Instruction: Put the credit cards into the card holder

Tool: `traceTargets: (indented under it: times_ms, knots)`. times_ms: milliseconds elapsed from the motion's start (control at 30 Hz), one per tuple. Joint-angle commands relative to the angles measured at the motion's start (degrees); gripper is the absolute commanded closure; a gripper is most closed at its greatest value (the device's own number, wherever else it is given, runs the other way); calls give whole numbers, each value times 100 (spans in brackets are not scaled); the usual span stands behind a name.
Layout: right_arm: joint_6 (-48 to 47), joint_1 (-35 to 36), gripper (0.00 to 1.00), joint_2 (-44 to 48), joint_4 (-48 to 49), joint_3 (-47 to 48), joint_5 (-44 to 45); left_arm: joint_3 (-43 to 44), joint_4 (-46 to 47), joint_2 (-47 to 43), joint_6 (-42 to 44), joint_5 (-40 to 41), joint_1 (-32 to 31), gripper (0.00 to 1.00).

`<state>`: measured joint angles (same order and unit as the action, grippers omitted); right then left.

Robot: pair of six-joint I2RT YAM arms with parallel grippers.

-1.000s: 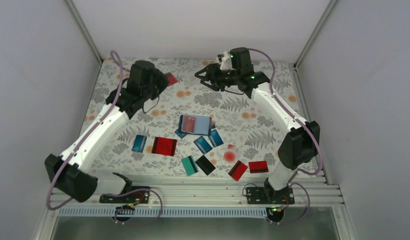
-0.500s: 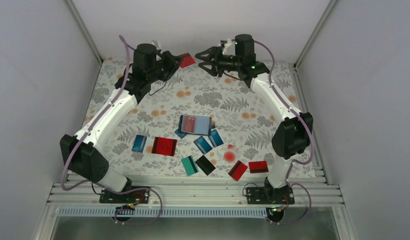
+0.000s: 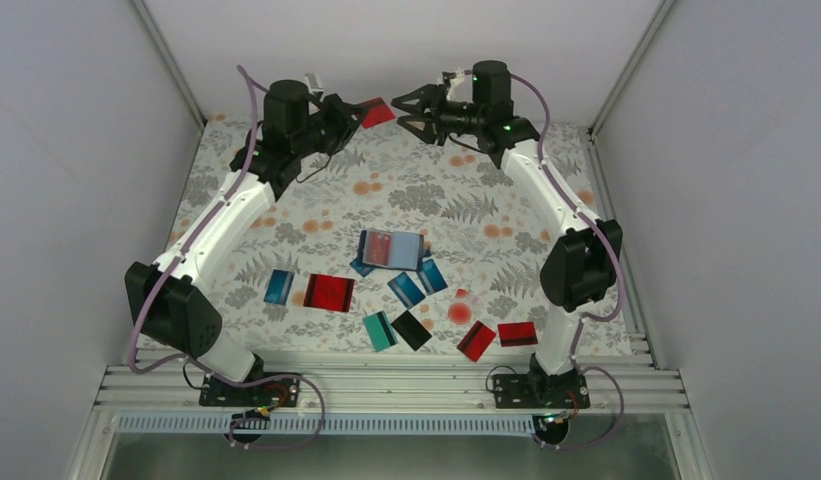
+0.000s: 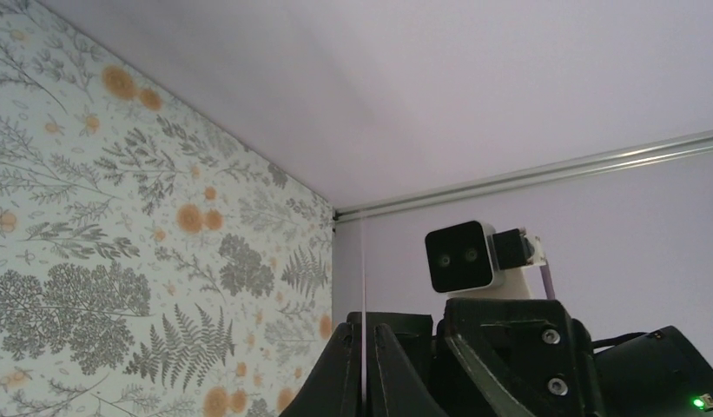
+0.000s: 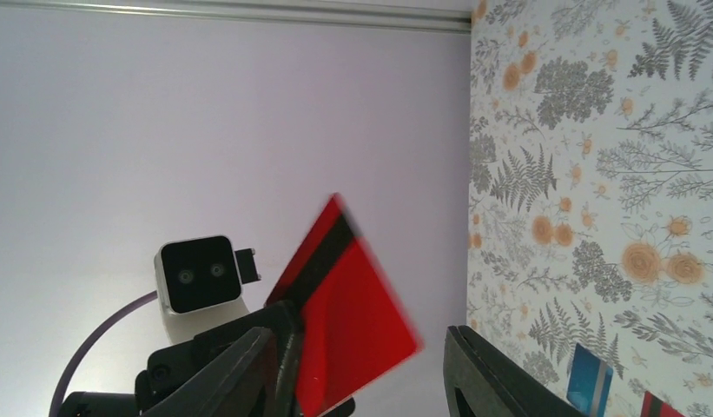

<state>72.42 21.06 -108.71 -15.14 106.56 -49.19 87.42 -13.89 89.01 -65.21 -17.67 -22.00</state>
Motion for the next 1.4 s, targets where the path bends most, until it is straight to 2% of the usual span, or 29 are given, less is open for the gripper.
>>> traceTargets:
  times_ms: [0,167,667,900,1133,1233,1300,1367]
  knots:
    - [-206,-101,50,86,-180,9,83,152,235,-17,-52,-182,102,98]
    - [-121,-87,51,99,117,-113,10,131,344,11,-93,-325,152,98]
    - [317,94,62,-270,883,323,-267,-36,762,-6,-402,-835,222,98]
    - [675,200,75,-314,1189,335,-370,-161,890,-44,-440,-958,225,98]
    - [901,257,95,-312,1452,366,-404,-343,874,-135,-393,-952,222,98]
    - [841,258,96,-284,1450,357,-412,-360,788,-142,-311,-957,222,97]
    - [728,261,96,-281,1412,357,-473,-338,703,-147,-178,-975,229,90]
    - [566,231,96,-319,1414,365,-626,-274,530,-154,56,-1019,236,76]
